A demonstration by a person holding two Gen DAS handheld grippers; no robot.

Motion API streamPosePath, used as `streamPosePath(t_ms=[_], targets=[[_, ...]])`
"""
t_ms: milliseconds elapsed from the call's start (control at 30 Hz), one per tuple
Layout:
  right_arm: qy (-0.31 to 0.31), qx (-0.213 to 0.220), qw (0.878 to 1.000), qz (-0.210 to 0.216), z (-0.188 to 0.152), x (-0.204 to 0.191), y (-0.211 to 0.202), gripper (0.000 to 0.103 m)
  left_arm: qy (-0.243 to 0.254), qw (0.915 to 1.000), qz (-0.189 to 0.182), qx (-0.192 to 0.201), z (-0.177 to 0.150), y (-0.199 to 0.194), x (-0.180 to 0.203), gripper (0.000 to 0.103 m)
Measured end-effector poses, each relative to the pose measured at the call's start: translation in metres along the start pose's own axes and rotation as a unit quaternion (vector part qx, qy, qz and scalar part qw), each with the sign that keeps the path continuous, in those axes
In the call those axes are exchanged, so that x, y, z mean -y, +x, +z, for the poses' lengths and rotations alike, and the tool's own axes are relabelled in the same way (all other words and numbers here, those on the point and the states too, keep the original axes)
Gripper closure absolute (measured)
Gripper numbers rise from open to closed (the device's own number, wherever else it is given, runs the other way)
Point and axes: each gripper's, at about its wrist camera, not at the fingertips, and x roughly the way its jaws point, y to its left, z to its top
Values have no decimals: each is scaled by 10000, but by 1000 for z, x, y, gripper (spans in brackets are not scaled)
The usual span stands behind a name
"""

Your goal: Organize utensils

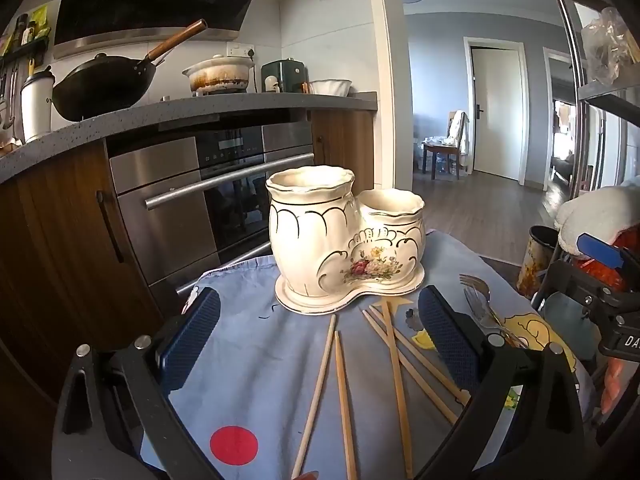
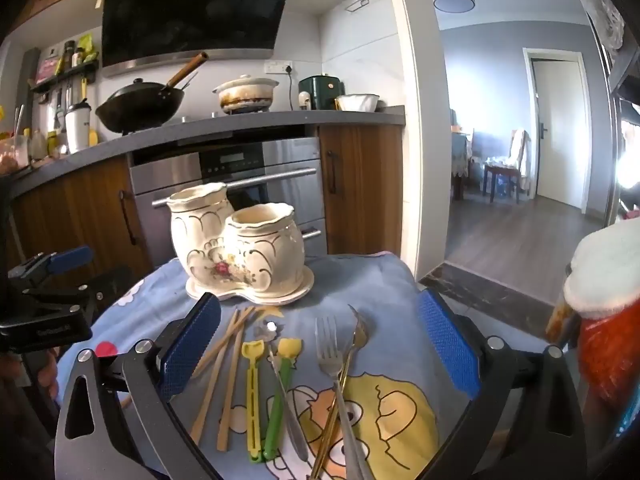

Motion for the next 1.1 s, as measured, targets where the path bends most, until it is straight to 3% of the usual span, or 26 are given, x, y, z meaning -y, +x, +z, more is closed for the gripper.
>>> streamPosePath(t_ms=[1100], targets=[[19,-32,10000,0,1,5,0,5,0,10000,15,-18,-4,2,1,5]])
